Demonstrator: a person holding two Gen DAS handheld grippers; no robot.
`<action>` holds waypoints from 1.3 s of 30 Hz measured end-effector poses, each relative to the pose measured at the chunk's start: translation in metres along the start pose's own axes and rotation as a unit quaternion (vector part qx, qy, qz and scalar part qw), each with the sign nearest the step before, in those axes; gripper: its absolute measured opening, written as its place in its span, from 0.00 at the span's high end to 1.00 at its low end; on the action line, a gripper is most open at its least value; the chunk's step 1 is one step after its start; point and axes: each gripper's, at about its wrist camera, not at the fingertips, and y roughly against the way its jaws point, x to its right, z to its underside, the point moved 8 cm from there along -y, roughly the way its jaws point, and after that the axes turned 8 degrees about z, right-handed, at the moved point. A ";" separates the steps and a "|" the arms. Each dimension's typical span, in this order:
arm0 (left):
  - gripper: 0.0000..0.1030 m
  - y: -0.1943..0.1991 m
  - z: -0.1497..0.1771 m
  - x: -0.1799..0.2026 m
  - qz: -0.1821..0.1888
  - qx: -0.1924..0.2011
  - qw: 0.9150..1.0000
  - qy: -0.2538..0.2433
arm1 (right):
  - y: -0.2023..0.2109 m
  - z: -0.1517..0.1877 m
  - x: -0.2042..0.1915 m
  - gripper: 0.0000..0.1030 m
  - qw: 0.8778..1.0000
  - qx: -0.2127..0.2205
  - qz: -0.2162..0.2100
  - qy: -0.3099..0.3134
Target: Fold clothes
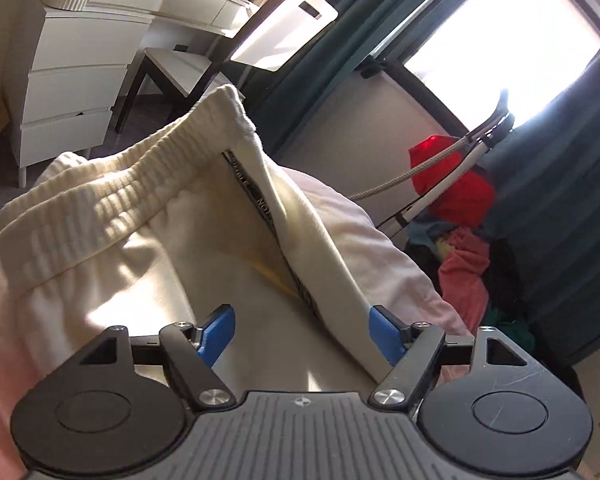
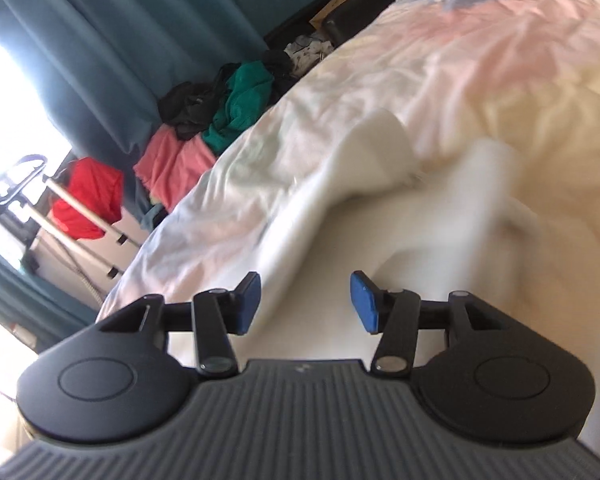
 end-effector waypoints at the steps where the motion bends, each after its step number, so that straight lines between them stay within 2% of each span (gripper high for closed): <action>1: 0.22 0.011 0.008 -0.004 0.002 -0.001 1.000 0.011 | 0.011 0.008 0.005 0.50 1.000 -0.007 -0.005 -0.005; 5: 0.21 0.063 0.040 -0.038 -0.010 -0.024 0.995 0.094 | 0.045 0.034 0.022 0.47 0.998 -0.056 -0.014 -0.030; 6: 0.21 0.072 0.048 -0.047 -0.017 -0.036 0.991 0.124 | 0.050 0.041 0.024 0.46 0.997 -0.073 -0.014 -0.034; 7: 0.21 0.076 0.054 -0.055 -0.017 -0.046 0.987 0.154 | 0.055 0.047 0.026 0.41 0.995 -0.091 -0.014 -0.038; 9: 0.21 0.081 0.066 -0.069 0.000 -0.057 0.977 0.208 | 0.055 0.060 0.025 0.38 0.990 -0.124 -0.037 -0.053; 12: 0.21 0.073 0.076 -0.082 0.027 -0.075 0.965 0.249 | 0.049 0.076 0.028 0.38 0.981 -0.163 -0.056 -0.094; 14: 0.21 0.061 0.074 -0.087 0.036 -0.064 0.964 0.254 | 0.038 0.083 0.029 0.39 0.977 -0.171 -0.062 -0.115; 17: 0.24 0.043 0.066 -0.094 0.038 -0.037 0.967 0.249 | 0.027 0.080 0.027 0.39 0.981 -0.140 -0.072 -0.111; 19: 0.34 0.034 0.060 -0.098 0.028 -0.016 0.970 0.242 | 0.019 0.071 0.028 0.39 0.984 -0.112 -0.074 -0.118; 20: 0.37 0.031 0.056 -0.100 0.021 -0.003 0.971 0.238 | 0.015 0.067 0.030 0.42 0.985 -0.100 -0.072 -0.124; 22: 0.55 0.025 0.049 -0.105 0.013 0.018 0.972 0.235 | 0.007 0.057 0.034 0.49 0.986 -0.075 -0.066 -0.136; 23: 0.60 0.023 0.047 -0.108 0.011 0.027 0.972 0.232 | 0.001 0.052 0.036 0.60 0.986 -0.061 -0.060 -0.140; 25: 0.85 0.020 0.044 -0.114 0.017 0.037 0.972 0.231 | -0.007 0.046 0.038 0.76 0.988 -0.046 -0.055 -0.139; 26: 0.86 0.020 0.043 -0.115 0.024 0.042 0.971 0.233 | -0.011 0.044 0.038 0.81 0.988 -0.042 -0.055 -0.137; 29: 0.90 0.029 0.036 -0.109 0.034 0.061 0.973 0.221 | -0.007 0.038 0.032 0.87 0.991 -0.029 -0.053 -0.121; 33: 0.93 0.053 0.018 -0.087 0.055 0.085 0.977 0.187 | 0.012 0.026 0.027 0.88 0.992 -0.018 -0.067 -0.109; 37: 0.93 0.085 0.010 -0.074 0.069 0.088 0.981 0.159 | 0.038 0.023 0.030 0.89 0.994 -0.033 -0.064 -0.079; 39: 0.93 0.105 0.010 -0.072 0.073 0.082 0.980 0.165 | 0.052 0.023 0.036 0.89 0.995 -0.049 -0.057 -0.066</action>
